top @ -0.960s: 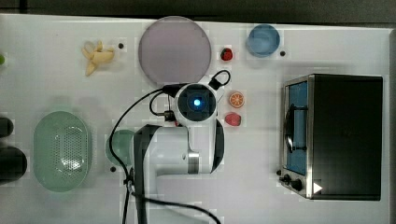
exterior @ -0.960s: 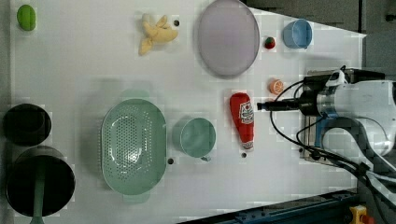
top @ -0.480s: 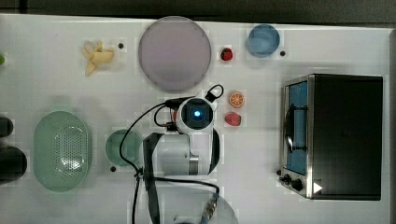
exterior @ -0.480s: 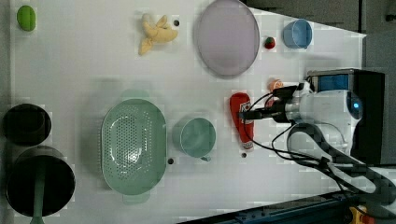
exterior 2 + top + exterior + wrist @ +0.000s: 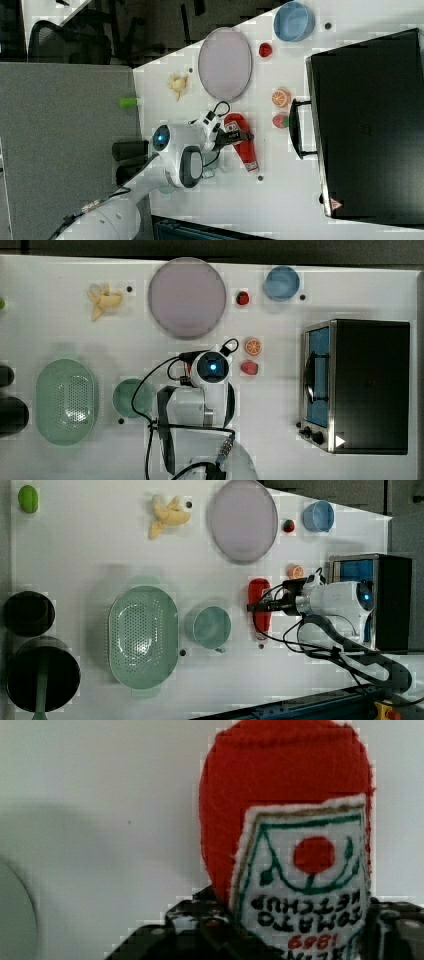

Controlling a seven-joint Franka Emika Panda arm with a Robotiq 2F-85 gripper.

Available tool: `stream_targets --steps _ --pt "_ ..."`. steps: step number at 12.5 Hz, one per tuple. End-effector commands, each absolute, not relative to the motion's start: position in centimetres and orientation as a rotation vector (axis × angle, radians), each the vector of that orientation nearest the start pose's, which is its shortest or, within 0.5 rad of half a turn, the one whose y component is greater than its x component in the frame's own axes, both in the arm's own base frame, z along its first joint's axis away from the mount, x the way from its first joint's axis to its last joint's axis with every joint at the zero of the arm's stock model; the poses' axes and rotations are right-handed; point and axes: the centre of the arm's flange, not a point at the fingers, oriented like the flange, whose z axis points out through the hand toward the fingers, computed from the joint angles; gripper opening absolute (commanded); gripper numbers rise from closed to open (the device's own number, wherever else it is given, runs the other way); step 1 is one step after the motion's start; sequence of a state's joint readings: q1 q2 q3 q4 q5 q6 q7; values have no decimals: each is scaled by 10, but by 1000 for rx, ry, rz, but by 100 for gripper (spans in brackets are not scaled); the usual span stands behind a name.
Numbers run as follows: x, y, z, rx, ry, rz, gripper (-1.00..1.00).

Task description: Pick Ketchup from the table and place it in strainer.

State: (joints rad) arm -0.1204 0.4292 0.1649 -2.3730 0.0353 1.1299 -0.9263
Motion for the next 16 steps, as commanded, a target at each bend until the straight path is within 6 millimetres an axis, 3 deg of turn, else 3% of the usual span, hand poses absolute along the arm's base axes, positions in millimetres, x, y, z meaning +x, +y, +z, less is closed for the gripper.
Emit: stream_targets --steps 1,3,7,10,13,16 --pt "509 33 181 -3054 -298 2 25" --pt "515 39 219 -3062 -322 -35 25" --pt "518 64 317 -3082 -368 -6 25" --pt "510 94 381 -3114 -284 27 25" --pt "496 153 409 -3137 -150 0 25" --pt "472 219 408 -3147 1 8 25"
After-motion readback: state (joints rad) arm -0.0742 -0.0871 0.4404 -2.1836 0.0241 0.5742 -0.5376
